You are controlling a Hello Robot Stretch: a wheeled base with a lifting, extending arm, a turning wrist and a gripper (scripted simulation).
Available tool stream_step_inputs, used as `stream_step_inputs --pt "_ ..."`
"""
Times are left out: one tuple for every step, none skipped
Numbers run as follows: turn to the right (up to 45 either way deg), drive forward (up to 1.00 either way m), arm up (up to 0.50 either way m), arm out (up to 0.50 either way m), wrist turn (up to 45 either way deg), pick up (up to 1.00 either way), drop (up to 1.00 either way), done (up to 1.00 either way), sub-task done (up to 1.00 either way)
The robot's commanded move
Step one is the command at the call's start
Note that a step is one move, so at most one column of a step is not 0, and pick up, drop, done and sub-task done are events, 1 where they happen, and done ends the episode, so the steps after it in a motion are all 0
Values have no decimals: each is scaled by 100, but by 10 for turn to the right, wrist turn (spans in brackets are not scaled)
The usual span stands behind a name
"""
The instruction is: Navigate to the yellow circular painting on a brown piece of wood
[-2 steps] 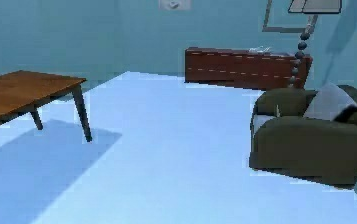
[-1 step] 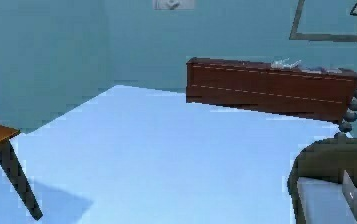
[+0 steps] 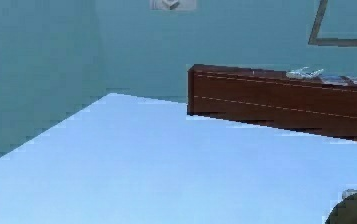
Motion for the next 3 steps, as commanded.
stream_step_inputs --pt "180 0 0 0 0 0 0 0 0" --pt "0 100 0 0 0 0 0 0 0" --pt "0 35 0 0 0 0 0 0 0"
